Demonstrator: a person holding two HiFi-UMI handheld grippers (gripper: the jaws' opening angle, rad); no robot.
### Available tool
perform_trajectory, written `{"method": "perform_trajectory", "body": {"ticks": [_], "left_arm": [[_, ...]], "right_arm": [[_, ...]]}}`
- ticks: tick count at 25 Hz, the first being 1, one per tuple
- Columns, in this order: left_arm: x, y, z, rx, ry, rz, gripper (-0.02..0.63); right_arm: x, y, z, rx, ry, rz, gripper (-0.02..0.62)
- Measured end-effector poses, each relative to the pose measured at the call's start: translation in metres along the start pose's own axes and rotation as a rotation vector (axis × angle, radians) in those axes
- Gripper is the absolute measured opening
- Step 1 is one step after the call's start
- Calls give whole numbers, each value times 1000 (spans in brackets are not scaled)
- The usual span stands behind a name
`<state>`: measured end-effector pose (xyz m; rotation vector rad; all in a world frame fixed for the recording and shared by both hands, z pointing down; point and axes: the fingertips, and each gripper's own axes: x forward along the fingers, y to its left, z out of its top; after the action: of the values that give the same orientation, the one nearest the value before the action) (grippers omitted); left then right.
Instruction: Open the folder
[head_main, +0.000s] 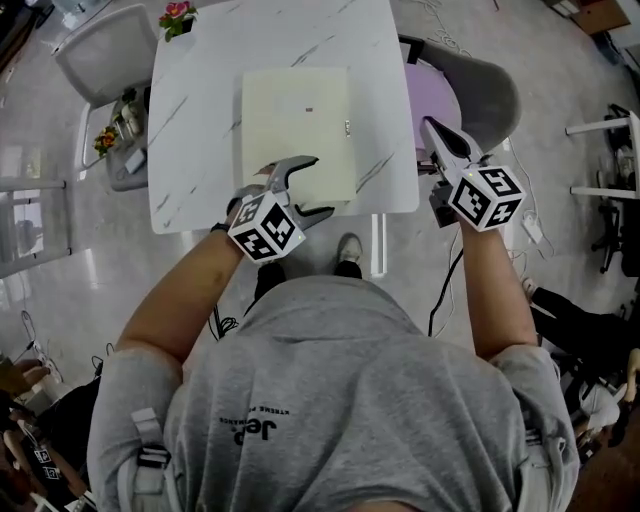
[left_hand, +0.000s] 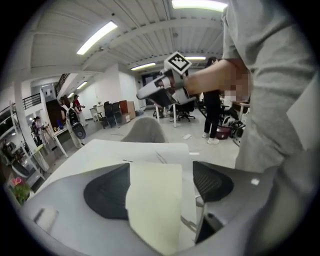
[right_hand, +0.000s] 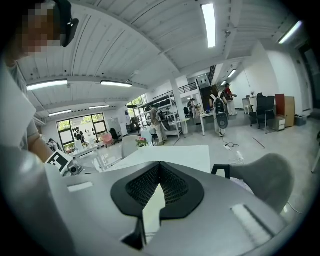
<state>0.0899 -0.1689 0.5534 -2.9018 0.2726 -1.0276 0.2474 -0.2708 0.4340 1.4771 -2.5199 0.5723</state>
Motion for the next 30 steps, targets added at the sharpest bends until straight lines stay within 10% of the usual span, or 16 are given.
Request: {"method": "perform_trajectory", "body": {"ticks": [11, 20, 30], "left_arm": [[75, -42, -47, 280, 214, -20, 428], [80, -33, -52, 311, 240, 22, 288], [69, -34, -42, 155, 171, -72, 229]], "right_arm": [[-17, -20, -36, 40, 27, -16, -3], [-29, -27, -46, 69, 19, -28, -3], [-32, -21, -46, 62, 17, -24, -2]]}}
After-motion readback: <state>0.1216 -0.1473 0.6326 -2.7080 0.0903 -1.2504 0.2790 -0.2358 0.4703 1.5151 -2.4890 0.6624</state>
